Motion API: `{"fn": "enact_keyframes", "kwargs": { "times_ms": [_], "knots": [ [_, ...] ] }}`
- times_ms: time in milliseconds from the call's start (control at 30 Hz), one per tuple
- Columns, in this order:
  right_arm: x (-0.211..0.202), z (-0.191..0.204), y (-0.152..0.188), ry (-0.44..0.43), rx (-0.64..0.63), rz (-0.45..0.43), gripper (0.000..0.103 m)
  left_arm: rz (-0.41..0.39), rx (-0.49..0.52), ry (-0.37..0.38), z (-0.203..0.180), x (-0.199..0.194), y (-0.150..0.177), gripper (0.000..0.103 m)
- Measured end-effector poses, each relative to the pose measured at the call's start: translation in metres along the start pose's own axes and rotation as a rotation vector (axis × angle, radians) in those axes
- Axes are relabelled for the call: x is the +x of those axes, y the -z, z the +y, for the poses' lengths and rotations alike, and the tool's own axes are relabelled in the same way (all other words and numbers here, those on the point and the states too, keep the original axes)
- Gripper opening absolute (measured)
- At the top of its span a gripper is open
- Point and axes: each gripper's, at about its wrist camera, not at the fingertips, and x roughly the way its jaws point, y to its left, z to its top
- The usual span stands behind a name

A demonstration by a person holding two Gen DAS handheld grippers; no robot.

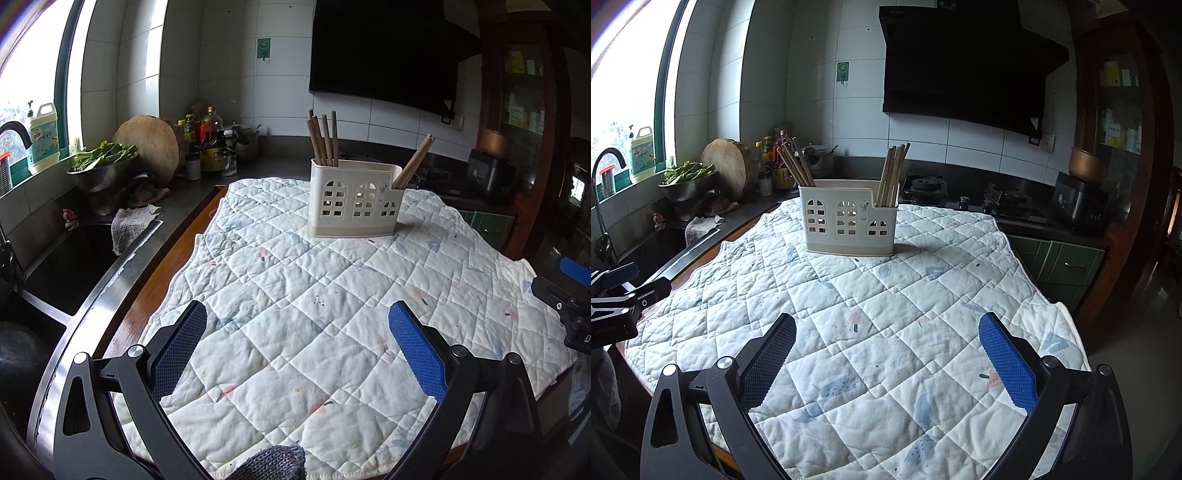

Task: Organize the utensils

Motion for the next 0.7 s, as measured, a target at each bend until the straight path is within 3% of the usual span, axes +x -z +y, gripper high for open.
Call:
{"fn": "enact_keyframes", "kwargs": {
  "times_ms": [700],
  "knots": [
    [0.0039,-0.0032,0.0046,0.002,0.01,0.015,0.096,0.018,0.014,0.004,-0.0051,0.0039,0.004,0.098]
  ]
}}
